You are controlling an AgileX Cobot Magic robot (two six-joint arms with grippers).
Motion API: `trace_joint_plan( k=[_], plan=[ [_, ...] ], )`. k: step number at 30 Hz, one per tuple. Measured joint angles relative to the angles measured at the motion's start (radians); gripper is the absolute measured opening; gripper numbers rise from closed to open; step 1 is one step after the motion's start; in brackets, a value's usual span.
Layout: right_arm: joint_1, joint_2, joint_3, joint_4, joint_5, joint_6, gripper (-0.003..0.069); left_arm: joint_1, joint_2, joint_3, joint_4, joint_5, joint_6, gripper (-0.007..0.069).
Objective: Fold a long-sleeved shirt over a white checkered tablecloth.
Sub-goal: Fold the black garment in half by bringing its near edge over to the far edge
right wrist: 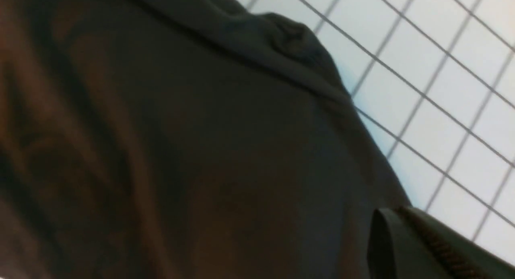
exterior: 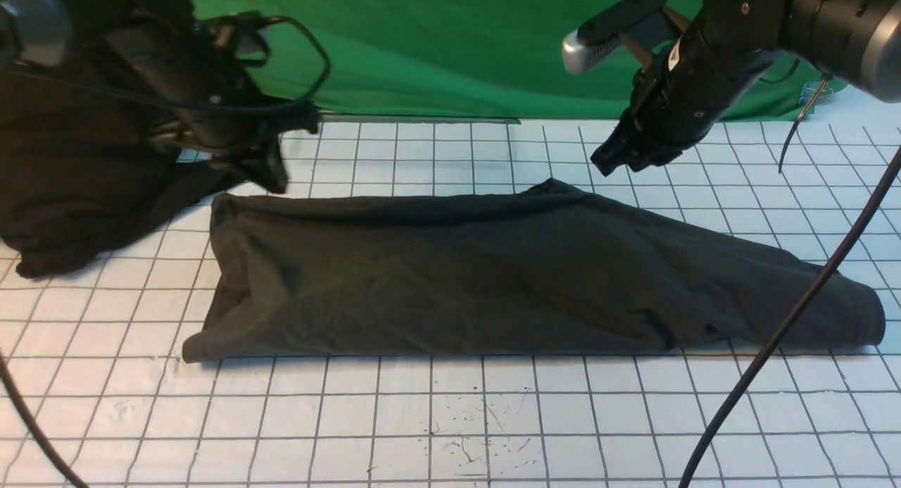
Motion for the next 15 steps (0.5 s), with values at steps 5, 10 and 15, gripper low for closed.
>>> trace_joint_plan(
  k=[5, 10, 15],
  plan=[
    [0.000, 0.000, 0.000, 0.015, -0.030, -0.003, -0.0003, -0.066, 0.080, 0.000, -0.015, -0.090, 0.005, -0.0001],
    [0.000, 0.000, 0.000, 0.024, -0.042, -0.003, -0.0003, -0.100, 0.181, 0.000, -0.038, -0.223, 0.005, -0.0001],
    [-0.001, 0.000, 0.000, 0.027, -0.037, -0.003, -0.0003, -0.087, 0.214, 0.000, -0.046, -0.445, -0.006, 0.0000]
  ],
)
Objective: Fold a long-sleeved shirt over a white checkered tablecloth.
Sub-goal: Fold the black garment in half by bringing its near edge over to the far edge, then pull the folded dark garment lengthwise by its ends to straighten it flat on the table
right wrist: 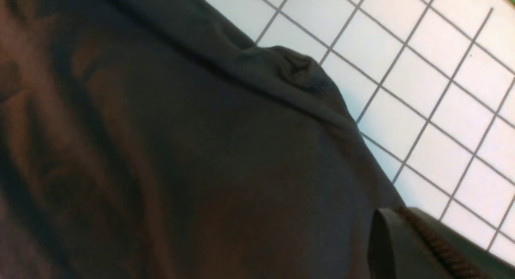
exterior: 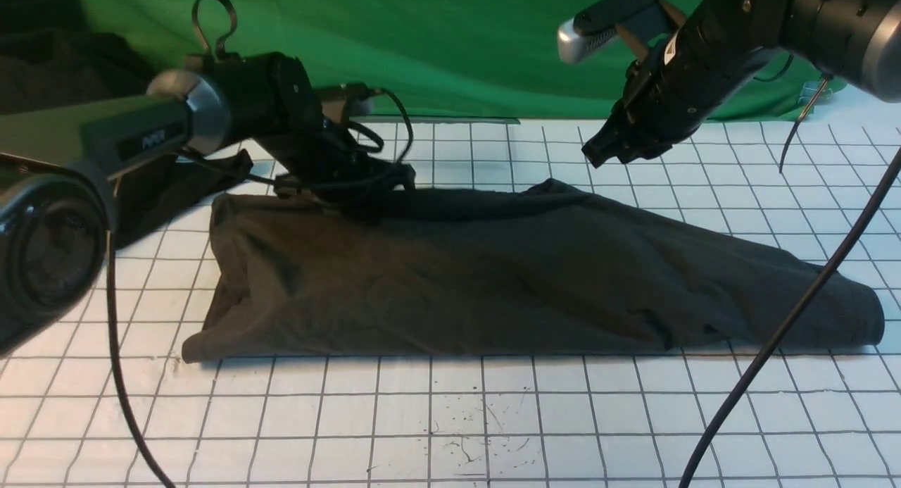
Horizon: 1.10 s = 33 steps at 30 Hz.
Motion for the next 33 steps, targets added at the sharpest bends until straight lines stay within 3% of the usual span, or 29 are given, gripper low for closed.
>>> trace_joint_plan(
  k=[4, 6, 7, 8, 12, 19, 20, 25, 30, 33],
  plan=[
    [0.000, 0.000, 0.000, 0.001, 0.012, 0.000, -0.0002, 0.034, 0.000, -0.018, -0.014, -0.024, -0.019, 0.0000],
    [0.000, 0.000, 0.000, 0.001, 0.015, 0.000, -0.0002, 0.061, -0.015, -0.049, -0.015, 0.086, -0.015, 0.0000],
    [0.000, 0.000, 0.000, 0.001, 0.018, -0.001, -0.0002, 0.085, -0.050, -0.069, -0.015, 0.249, 0.012, 0.0000],
    [0.000, 0.000, 0.000, 0.001, 0.019, -0.001, -0.0002, 0.094, -0.070, -0.070, -0.015, 0.310, 0.027, 0.0000],
    [0.000, 0.000, 0.000, 0.001, 0.023, -0.001, -0.0001, 0.112, -0.199, 0.018, 0.005, 0.433, 0.060, 0.0000],
    [0.000, 0.000, 0.000, 0.001, 0.058, -0.026, -0.0002, 0.112, -0.416, 0.371, 0.180, 0.337, -0.037, 0.0000],
    [0.000, 0.000, 0.000, 0.001, 0.058, -0.029, -0.0002, 0.112, -0.452, 0.464, 0.245, 0.294, -0.108, 0.0000],
    [0.000, 0.000, 0.000, 0.014, 0.042, -0.030, -0.0002, 0.112, -0.480, 0.581, 0.319, 0.169, -0.172, 0.0011],
    [-0.001, 0.000, 0.000, 0.031, 0.016, -0.030, -0.0002, 0.112, -0.449, 0.601, 0.300, 0.115, -0.179, 0.0106],
    [-0.001, 0.000, 0.000, 0.041, 0.005, -0.030, -0.0001, 0.112, -0.429, 0.604, 0.257, 0.112, -0.160, 0.0217]
  ],
)
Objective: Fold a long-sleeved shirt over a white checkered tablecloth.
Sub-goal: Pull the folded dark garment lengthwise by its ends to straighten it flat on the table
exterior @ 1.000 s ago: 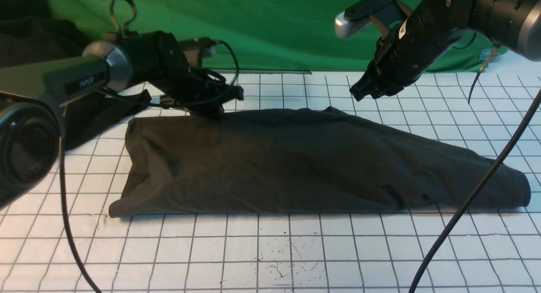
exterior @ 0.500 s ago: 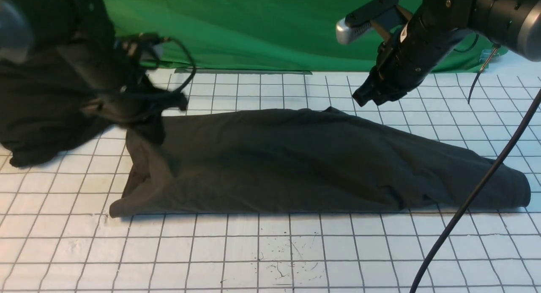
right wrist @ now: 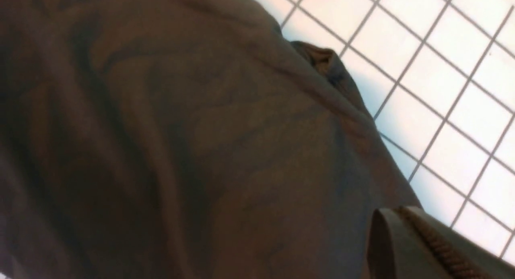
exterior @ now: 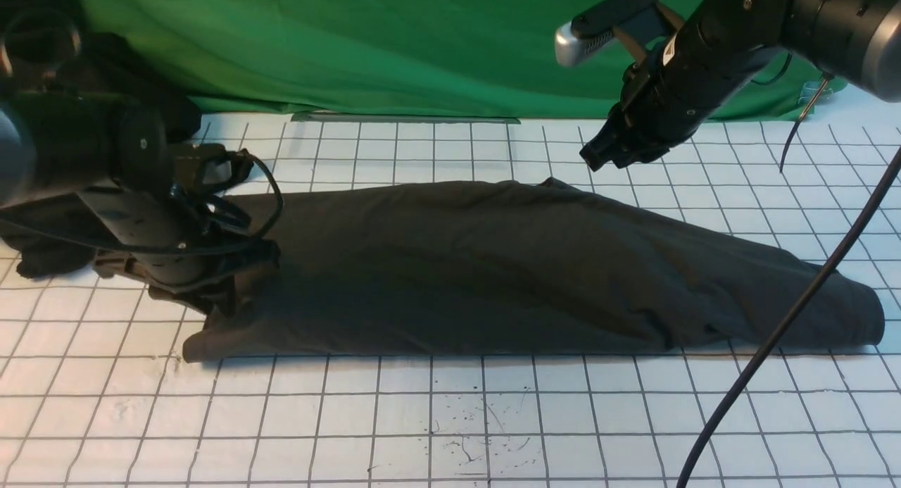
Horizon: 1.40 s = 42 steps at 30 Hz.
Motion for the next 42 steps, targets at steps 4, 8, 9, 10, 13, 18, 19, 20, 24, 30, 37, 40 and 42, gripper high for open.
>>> trace_joint_plan(
  k=[4, 8, 9, 10, 13, 18, 19, 20, 24, 30, 37, 40, 42],
  plan=[
    [-0.001, 0.000, 0.000, 0.000, -0.008, 0.000, -0.0003, 0.000, 0.016, 0.002, -0.066, -0.007, 0.038, 0.0389],
    [-0.001, 0.000, 0.000, 0.000, -0.015, 0.000, -0.0003, 0.000, 0.036, 0.002, -0.090, -0.012, 0.086, 0.0484],
    [-0.001, 0.000, 0.000, 0.000, -0.015, 0.000, -0.0003, 0.001, 0.041, 0.001, -0.091, -0.012, 0.090, 0.0487],
    [-0.001, 0.000, 0.000, 0.000, -0.015, 0.000, -0.0003, 0.001, 0.043, 0.000, -0.092, -0.012, 0.091, 0.0486],
    [-0.001, 0.000, 0.000, 0.000, -0.015, 0.000, -0.0003, 0.001, 0.045, -0.002, -0.101, -0.011, 0.098, 0.0437],
    [-0.001, 0.000, 0.000, 0.000, -0.015, 0.000, -0.0003, 0.000, 0.039, -0.003, -0.086, 0.014, 0.109, 0.0155],
    [-0.001, 0.000, 0.000, 0.000, -0.015, 0.000, -0.0003, 0.000, 0.035, -0.003, -0.078, 0.021, 0.110, 0.0104],
    [-0.001, 0.000, 0.000, 0.000, -0.015, 0.000, -0.0003, 0.000, 0.026, -0.001, -0.067, 0.027, 0.111, 0.0061],
    [-0.001, 0.000, 0.000, 0.000, -0.015, 0.000, -0.0002, 0.000, -0.040, 0.002, -0.021, 0.050, 0.113, 0.0016],
    [-0.001, 0.000, 0.000, 0.000, -0.014, 0.000, -0.0002, 0.000, -0.092, 0.002, 0.017, 0.137, 0.113, 0.0015],
    [-0.013, 0.000, 0.000, 0.000, 0.062, -0.041, -0.0001, 0.000, -0.091, 0.002, 0.080, 0.150, 0.102, 0.0017],
    [-0.045, 0.000, 0.000, 0.000, 0.114, -0.045, -0.0001, 0.000, -0.091, 0.002, 0.111, 0.148, 0.085, 0.0034],
    [-0.097, 0.000, 0.000, 0.000, 0.161, -0.045, -0.0001, 0.000, -0.091, 0.002, 0.132, 0.147, 0.079, 0.0085]
  ],
)
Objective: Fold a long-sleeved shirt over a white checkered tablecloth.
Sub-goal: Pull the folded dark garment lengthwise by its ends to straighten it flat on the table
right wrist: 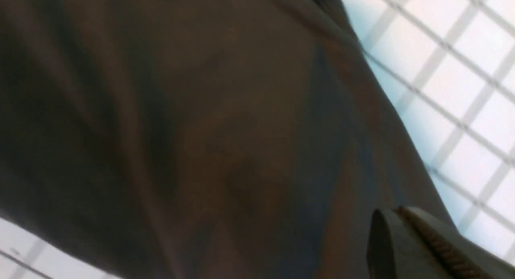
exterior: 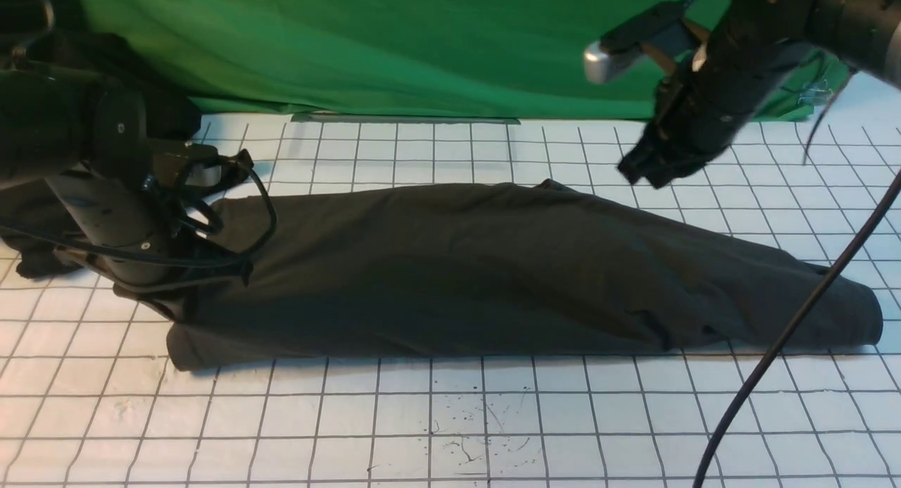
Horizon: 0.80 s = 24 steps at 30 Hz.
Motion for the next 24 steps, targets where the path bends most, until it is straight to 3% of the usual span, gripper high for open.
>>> trace_joint_plan(
  k=[6, 7, 10, 12, 16, 17, 19, 24],
  plan=[
    [-0.115, 0.000, 0.000, 0.000, 0.118, 0.033, 0.0000, 0.000, 0.000, 0.000, 0.106, 0.009, -0.031, 0.0265],
    [-0.158, 0.000, 0.000, 0.000, 0.146, 0.065, 0.0008, 0.000, -0.001, -0.003, 0.189, 0.035, -0.099, 0.0339],
    [-0.228, 0.000, 0.000, 0.000, 0.160, 0.115, 0.0048, 0.000, -0.013, -0.019, 0.255, 0.086, -0.164, 0.0391],
    [-0.276, 0.000, 0.000, 0.000, 0.163, 0.135, 0.0094, 0.001, -0.031, -0.029, 0.215, 0.109, -0.145, 0.0379],
    [-0.350, 0.000, 0.000, 0.000, 0.163, 0.150, 0.0205, -0.003, -0.071, -0.033, -0.035, 0.096, -0.008, 0.0215],
    [-0.393, 0.000, 0.000, 0.000, 0.163, 0.151, 0.0282, -0.021, -0.078, -0.033, -0.150, 0.061, 0.071, 0.0095],
    [-0.435, 0.003, 0.000, 0.015, 0.165, 0.151, 0.0333, -0.049, -0.077, -0.033, -0.222, 0.013, 0.117, 0.0029],
    [-0.509, 0.036, -0.001, 0.108, 0.166, 0.153, 0.0361, -0.094, -0.023, -0.036, -0.264, -0.027, 0.133, 0.0000]
  ],
)
